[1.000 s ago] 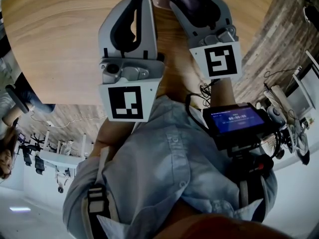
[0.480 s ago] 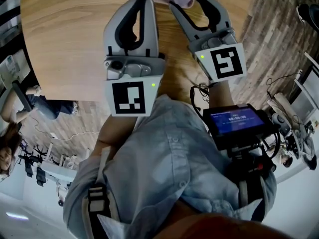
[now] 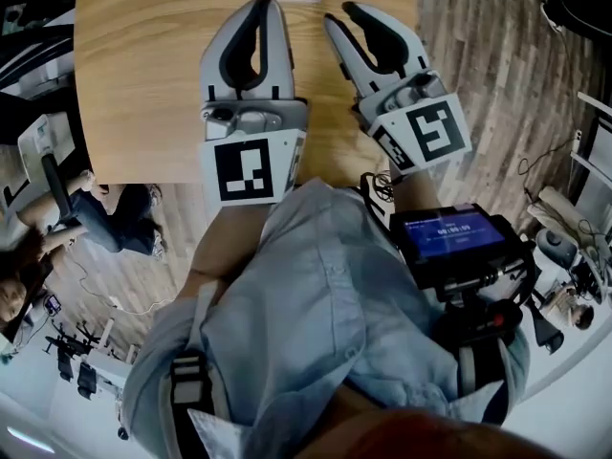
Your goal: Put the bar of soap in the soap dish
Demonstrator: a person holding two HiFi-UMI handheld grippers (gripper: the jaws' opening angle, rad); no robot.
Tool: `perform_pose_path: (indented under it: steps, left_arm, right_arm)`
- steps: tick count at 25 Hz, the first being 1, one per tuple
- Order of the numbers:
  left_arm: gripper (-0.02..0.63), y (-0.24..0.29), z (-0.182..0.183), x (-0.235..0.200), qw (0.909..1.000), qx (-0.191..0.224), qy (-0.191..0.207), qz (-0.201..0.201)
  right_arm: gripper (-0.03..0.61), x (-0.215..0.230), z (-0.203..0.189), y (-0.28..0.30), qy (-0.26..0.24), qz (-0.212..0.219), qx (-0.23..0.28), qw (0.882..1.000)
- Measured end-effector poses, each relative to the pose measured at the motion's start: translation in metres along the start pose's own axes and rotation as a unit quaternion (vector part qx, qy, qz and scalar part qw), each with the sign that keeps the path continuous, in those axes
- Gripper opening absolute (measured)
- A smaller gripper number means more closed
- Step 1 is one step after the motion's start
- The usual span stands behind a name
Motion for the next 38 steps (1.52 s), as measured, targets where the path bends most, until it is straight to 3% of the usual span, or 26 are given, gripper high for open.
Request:
perform_pose_path:
  steps: [7, 11, 16, 38]
  left_arm:
    - [0.006, -0.042, 0.022, 0.044, 0.9993, 0.019, 0.03, -0.014]
    - [0.006, -0.072, 0.046, 0.064, 0.9974, 0.043, 0.056, -0.017]
    - [0.006, -0.097, 0.066, 0.075, 0.9952, 0.075, 0.061, -0.014]
    - [0.006, -0.098, 0.059, 0.074, 0.9963, 0.067, 0.053, -0.01]
  right_arm:
    - [0.008, -0.024, 0.018, -0.062, -0.008, -0.022, 0.056, 0.998]
    - [0.006, -0.048, 0.038, -0.094, -0.02, -0.028, 0.089, 0.995]
    - [0.006, -0.07, 0.051, -0.115, -0.049, -0.038, 0.11, 0.992]
    - [0.006, -0.067, 0.053, -0.115, -0.067, -0.053, 0.118, 0.989]
Point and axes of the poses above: the fingertips, and each gripper's own axes: y forward along the fingers, x to its right, z out of its top, the point moved 6 cm from there along -y, backward along the fingers, and after that the axes turned 10 degrees about -x, right-handed, at the moved point
